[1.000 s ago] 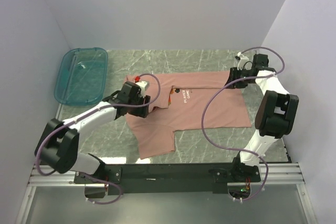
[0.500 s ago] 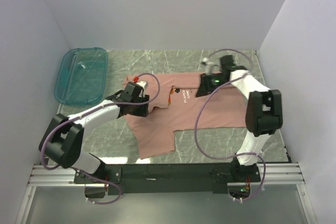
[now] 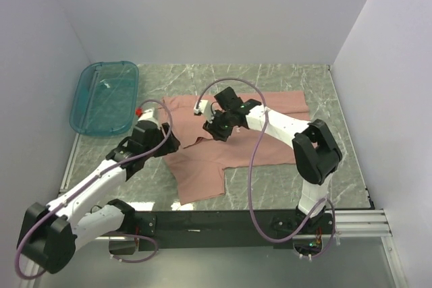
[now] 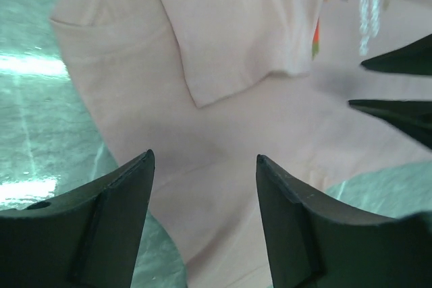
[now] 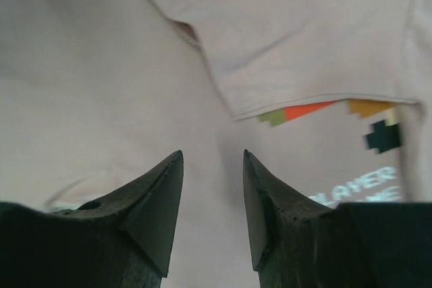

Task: Fold and stack the t-shirts

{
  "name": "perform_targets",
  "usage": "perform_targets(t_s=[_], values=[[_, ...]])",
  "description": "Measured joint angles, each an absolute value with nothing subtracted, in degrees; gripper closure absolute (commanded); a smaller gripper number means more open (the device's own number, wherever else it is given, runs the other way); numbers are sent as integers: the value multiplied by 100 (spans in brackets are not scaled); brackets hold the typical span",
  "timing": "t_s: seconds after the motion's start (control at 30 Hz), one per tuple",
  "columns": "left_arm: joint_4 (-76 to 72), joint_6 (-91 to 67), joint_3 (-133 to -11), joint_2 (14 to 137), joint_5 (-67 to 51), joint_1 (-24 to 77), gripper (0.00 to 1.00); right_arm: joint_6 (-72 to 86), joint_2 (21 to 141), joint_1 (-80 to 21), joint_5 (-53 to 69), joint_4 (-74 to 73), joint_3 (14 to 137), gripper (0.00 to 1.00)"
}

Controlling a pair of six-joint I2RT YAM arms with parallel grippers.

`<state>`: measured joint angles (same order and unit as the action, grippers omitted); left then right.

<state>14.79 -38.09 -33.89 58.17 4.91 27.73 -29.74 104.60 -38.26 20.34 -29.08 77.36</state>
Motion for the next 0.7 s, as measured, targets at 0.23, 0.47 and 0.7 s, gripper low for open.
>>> perform_targets(t_s=[0.23, 0.47, 0.7], values=[[1704, -4460, -3269, 5179, 1022, 2600, 38, -3448, 10995, -4021, 1094, -2683, 8084, 52], [2261, -5070, -3061, 4574, 1671, 2532, 40, -3562, 11375, -4169, 792, -2661, 8276, 53], [2519, -5352, -2980, 4150, 2034, 2497, 41, -3570, 11461, -4285, 727, -2665, 8294, 53]])
